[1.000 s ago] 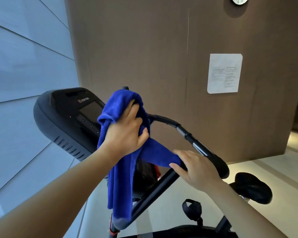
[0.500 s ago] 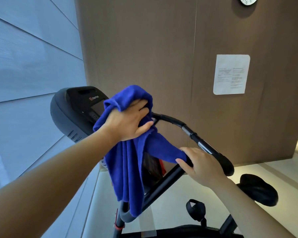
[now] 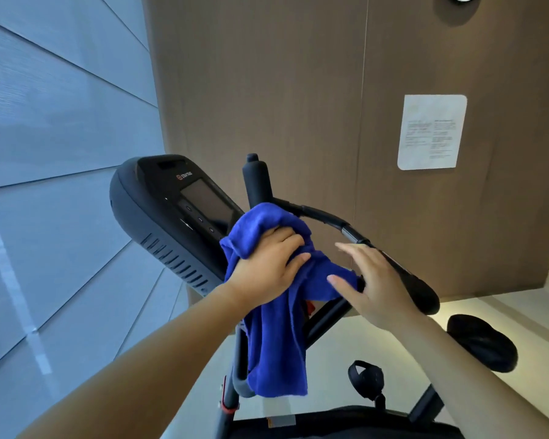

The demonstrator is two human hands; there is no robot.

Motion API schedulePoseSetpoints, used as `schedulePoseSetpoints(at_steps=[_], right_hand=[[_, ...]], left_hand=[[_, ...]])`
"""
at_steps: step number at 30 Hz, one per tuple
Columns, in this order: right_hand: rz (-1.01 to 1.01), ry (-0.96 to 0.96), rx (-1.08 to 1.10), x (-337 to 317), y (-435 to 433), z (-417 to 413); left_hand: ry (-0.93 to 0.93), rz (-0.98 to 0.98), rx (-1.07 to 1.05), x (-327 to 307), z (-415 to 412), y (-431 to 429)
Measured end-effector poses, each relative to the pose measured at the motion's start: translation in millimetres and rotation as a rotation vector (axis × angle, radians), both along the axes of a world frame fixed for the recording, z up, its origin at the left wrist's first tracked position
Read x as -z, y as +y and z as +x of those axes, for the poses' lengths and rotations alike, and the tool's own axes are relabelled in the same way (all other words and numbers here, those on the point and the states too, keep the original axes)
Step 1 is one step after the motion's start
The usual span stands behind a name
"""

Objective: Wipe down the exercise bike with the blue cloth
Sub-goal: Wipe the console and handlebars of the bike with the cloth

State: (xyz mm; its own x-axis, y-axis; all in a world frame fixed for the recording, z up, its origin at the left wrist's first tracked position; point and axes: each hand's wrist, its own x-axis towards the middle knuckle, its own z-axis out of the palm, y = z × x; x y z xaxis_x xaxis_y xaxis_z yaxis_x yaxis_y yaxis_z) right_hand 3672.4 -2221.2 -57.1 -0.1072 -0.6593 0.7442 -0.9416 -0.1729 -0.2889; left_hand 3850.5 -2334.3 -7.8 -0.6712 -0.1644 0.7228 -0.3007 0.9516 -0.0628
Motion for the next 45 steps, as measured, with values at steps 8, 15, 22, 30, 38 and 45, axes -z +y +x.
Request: schedulePoseSetpoints(at_steps=[8, 15, 22, 30, 38, 45], right_hand=[[-0.113, -0.134, -0.079, -27, -39, 73], [-0.239, -0.152, 0.008, -57, -53, 83], [-0.184, -0.108, 0.035, -49, -66, 100], [-0.129, -0.064, 0.119, -30, -43, 89], [-0.047, -0.059, 0.088, -42, -68, 112], [0.031, -0.011, 0.133, -23, -31, 86]], left_hand=[[0.021, 0.007, 0.091, -31, 41, -6], [-0.091, -0.298, -0.252, -34, 58, -33], [-0.055, -0.164, -0.187, -26, 43, -35], [-0.127, -0.152, -0.131, 10, 51, -27], [-0.028, -0.205, -0.231, -5, 48, -33], [-0.143, -0.201, -0.224, 28, 41, -1]])
